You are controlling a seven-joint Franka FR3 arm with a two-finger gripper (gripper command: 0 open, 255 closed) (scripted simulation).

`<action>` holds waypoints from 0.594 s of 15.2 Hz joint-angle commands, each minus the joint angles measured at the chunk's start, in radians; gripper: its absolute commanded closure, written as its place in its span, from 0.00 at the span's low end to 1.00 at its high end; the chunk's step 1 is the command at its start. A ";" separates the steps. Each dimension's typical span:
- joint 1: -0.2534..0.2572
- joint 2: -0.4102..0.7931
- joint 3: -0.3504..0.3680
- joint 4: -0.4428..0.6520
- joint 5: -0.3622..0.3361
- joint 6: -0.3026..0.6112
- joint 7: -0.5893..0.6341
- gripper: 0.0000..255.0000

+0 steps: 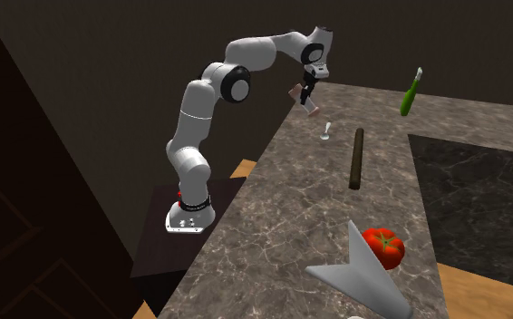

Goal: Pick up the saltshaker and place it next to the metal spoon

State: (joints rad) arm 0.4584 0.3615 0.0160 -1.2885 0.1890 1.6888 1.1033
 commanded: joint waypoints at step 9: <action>0.003 -0.014 0.001 -0.152 0.005 0.137 -0.023 1.00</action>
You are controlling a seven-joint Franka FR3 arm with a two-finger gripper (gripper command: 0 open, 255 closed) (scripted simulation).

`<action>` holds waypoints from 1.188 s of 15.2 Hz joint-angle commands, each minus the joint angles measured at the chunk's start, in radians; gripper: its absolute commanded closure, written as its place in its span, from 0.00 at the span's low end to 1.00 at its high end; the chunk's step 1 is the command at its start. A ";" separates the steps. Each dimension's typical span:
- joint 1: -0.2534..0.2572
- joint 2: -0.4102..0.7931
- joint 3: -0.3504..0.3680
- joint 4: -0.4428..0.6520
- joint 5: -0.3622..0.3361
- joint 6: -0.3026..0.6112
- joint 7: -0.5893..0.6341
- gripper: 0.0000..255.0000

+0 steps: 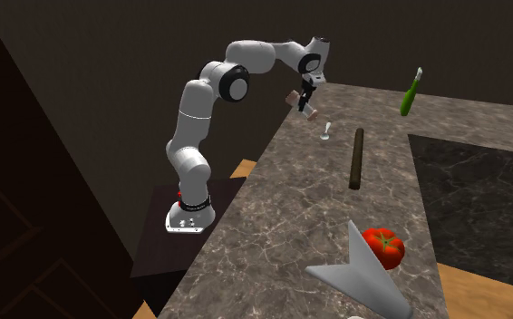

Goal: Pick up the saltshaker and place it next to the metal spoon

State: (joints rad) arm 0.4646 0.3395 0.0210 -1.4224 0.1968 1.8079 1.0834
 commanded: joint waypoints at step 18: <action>-0.013 0.005 -0.008 0.048 -0.004 -0.053 -0.003 0.00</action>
